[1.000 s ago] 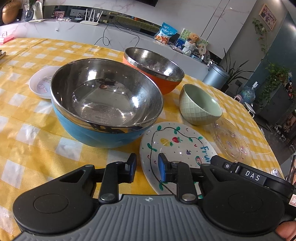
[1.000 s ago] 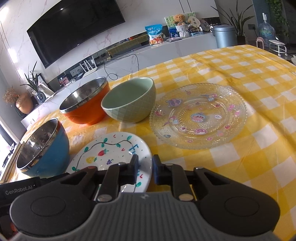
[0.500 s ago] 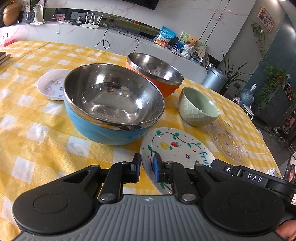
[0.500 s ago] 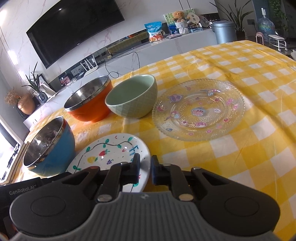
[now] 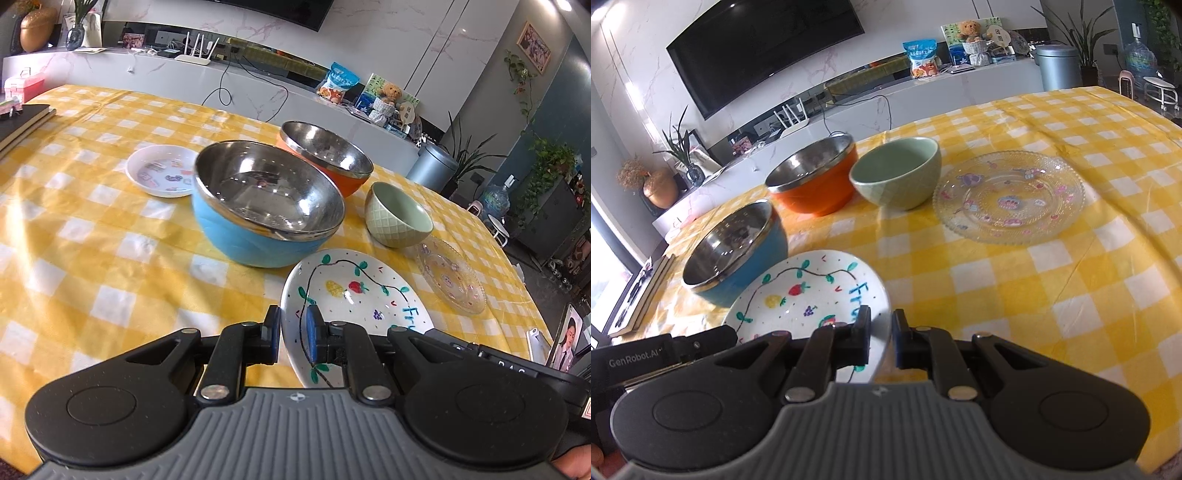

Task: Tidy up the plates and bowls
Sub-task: 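Drag the Fruity plate away from the bowls with the left gripper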

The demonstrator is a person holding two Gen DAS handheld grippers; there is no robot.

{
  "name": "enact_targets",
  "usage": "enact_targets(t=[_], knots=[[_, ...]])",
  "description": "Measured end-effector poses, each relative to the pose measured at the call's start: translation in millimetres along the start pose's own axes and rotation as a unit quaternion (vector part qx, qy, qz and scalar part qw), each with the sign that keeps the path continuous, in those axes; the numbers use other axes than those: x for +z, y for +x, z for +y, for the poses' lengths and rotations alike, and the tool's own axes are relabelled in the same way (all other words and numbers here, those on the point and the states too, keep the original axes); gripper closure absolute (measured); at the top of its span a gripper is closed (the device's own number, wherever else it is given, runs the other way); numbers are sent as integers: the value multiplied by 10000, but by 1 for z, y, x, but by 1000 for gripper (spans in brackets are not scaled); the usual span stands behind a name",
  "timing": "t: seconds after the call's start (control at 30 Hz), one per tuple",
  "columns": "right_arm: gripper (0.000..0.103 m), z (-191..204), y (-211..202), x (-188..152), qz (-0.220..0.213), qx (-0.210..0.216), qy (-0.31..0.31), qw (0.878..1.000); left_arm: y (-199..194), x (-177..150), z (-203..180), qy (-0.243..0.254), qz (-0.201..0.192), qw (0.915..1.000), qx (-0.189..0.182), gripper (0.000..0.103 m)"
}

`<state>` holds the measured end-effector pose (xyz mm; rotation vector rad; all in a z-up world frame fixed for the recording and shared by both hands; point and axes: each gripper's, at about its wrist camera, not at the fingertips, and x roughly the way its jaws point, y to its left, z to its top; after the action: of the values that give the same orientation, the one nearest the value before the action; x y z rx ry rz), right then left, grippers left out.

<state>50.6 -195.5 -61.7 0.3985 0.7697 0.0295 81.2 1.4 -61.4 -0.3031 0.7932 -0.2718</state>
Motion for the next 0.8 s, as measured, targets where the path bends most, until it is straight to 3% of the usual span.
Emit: enact_targets(t=[0.47,0.8], knots=[[94,61,-10,-24,231,364,-447,9981,-54,-5,47,-317,-195,9987,350,87],[95,101,9,-31,463,448,-769,9950,-63,-9,86,-708,-189,9954,622,87]])
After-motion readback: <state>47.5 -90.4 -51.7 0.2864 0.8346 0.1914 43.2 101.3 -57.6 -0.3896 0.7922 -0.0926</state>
